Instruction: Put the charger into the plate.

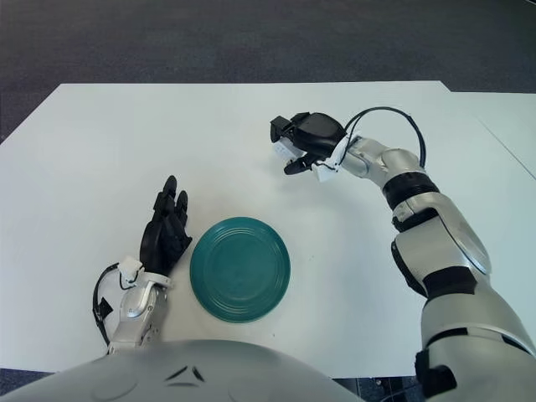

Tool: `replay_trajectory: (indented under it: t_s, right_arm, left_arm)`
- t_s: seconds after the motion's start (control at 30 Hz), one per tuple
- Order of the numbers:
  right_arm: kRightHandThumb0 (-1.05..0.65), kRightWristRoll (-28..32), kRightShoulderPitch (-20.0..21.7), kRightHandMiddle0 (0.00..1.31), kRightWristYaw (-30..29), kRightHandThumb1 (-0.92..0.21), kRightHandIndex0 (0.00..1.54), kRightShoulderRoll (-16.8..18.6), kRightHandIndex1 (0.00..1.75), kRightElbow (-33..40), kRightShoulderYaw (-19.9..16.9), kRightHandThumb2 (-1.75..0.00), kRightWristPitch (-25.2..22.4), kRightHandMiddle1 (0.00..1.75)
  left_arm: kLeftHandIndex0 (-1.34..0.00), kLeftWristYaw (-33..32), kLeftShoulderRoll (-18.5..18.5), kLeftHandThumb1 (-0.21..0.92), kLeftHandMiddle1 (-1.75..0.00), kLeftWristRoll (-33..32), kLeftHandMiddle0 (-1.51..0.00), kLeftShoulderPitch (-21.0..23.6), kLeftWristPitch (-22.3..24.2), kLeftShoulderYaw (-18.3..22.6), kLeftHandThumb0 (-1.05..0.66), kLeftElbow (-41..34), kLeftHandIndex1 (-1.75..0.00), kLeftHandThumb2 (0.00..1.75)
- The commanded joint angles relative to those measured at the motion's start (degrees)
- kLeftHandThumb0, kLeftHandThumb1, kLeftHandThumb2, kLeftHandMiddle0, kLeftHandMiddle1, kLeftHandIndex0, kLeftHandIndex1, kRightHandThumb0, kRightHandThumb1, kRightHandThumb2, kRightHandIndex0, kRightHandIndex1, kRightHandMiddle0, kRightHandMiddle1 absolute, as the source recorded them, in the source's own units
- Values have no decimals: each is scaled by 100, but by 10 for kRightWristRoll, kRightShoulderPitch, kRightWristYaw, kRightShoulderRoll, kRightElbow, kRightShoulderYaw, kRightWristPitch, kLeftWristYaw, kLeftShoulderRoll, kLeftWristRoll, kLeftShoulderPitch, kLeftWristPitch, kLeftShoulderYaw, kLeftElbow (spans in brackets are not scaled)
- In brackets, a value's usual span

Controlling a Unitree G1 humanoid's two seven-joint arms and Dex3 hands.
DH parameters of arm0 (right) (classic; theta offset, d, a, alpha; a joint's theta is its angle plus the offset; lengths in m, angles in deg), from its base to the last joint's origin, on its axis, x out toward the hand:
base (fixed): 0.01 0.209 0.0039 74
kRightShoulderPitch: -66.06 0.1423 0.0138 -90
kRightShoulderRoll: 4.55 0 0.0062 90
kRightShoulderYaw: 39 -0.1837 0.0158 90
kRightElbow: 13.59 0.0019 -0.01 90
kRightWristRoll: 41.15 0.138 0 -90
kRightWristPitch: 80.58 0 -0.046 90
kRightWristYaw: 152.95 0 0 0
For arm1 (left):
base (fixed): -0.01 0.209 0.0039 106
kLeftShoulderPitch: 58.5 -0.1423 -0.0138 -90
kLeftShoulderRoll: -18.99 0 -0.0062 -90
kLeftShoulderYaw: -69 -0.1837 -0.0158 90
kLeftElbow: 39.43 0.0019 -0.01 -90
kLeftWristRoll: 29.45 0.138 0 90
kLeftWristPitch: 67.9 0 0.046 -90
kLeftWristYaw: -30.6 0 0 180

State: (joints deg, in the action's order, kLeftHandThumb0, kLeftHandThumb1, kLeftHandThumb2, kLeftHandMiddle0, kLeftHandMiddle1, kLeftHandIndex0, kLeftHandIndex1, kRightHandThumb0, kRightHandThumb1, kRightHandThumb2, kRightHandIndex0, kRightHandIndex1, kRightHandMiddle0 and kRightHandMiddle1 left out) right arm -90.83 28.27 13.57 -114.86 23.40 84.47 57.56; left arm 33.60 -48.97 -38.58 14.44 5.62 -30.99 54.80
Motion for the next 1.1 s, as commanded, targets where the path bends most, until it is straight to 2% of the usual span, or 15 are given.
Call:
replay_trajectory:
  t_s: [0.0, 0.13, 0.33, 0.47, 0.73, 0.87, 0.93, 1.07]
  right_arm:
    - [-44, 22, 26, 70, 15, -92, 90, -19, 175, 27, -27, -62, 5, 175]
    - [-44, 41, 30, 68, 46, -92, 89, -27, 175, 51, -46, -62, 8, 175]
    - [-44, 64, 22, 74, 83, -92, 89, -31, 175, 101, -74, -60, 6, 175]
    - [-44, 68, 1, 77, 93, -92, 90, -33, 175, 146, -87, -60, 7, 175]
    - [-44, 95, -65, 79, 152, -92, 93, -37, 175, 274, -104, -62, 2, 175]
    - [-43, 126, -89, 77, 182, -92, 94, -21, 175, 303, -101, -60, 10, 175]
    - [-43, 146, -110, 75, 200, -92, 95, -25, 175, 331, -103, -60, 17, 175]
    - [-42, 158, -129, 73, 219, -92, 96, -14, 175, 362, -102, -61, 28, 175]
  left_arm:
    - [-2, 1, 8, 92, 0, -2, -1, -9, 23, 5, -105, 19, -7, 95]
    - [-3, -1, 7, 92, 0, 5, -1, -9, 22, 5, -105, 20, -8, 96]
    - [-3, -3, 8, 92, 0, 10, -2, -13, 26, 2, -105, 10, -8, 96]
    - [-2, -3, 10, 92, 0, 6, -2, -14, 36, 1, -105, 0, -9, 95]
    - [-1, -3, 11, 92, 0, 4, -1, -13, 49, 3, -105, -6, -9, 94]
    - [-1, -5, 12, 92, 0, 6, -1, -7, 44, 7, -105, 6, -10, 95]
    - [-2, -4, 13, 92, 0, 4, -2, -4, 39, 11, -105, 15, -10, 95]
    - [-2, -3, 14, 92, -1, 4, -2, 3, 26, 15, -105, 32, -11, 95]
